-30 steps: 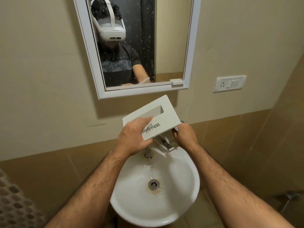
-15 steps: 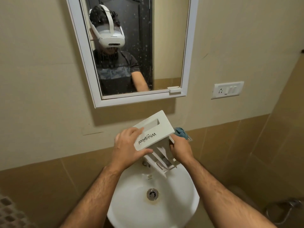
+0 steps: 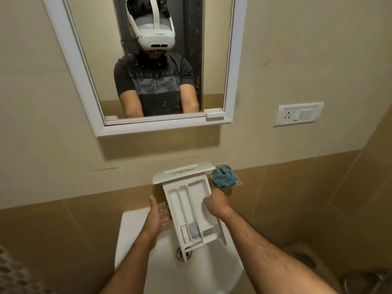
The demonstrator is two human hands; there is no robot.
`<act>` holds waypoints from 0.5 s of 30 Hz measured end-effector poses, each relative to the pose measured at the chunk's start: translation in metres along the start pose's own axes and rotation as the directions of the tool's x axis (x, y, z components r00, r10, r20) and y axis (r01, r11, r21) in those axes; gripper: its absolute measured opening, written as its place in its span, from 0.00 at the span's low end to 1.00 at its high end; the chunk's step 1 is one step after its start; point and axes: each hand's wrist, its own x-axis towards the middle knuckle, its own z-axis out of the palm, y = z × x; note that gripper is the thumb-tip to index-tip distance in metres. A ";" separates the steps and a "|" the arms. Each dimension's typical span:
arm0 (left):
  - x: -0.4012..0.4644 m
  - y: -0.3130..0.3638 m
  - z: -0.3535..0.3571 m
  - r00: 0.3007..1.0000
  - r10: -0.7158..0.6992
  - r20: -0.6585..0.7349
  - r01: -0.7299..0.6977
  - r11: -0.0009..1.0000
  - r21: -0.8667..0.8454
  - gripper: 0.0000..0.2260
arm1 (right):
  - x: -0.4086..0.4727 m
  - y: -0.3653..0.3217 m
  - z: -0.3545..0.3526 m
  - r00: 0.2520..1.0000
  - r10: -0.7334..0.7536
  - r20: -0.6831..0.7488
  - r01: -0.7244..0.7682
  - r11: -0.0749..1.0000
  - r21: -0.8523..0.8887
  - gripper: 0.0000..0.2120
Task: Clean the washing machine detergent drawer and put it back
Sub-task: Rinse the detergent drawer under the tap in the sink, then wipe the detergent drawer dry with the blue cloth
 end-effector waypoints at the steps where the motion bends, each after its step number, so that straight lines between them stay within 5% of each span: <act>1: 0.001 0.003 0.008 1.000 0.002 0.014 -0.001 0.999 -0.042 0.46 | 0.004 -0.002 -0.001 0.999 0.000 0.035 0.000 1.000 0.015 0.12; 4: 0.006 0.011 0.030 0.998 0.017 0.060 -0.010 0.992 -0.128 0.43 | 0.011 -0.002 -0.005 0.986 -0.033 0.166 0.025 0.999 0.048 0.14; 7: 0.014 0.015 0.045 0.996 0.046 0.082 -0.026 0.974 -0.226 0.39 | 0.023 0.004 -0.011 0.971 -0.087 0.224 0.067 0.993 0.095 0.02; 12: 0.028 0.017 0.061 0.993 0.078 0.085 -0.048 0.948 -0.314 0.34 | 0.048 0.012 -0.034 0.890 -0.215 0.403 0.164 0.974 0.159 0.06; 15: 0.034 0.016 0.062 0.997 0.062 -0.047 -0.074 0.947 -0.313 0.33 | 0.068 0.019 -0.060 0.844 -0.270 0.464 0.153 0.950 0.273 0.14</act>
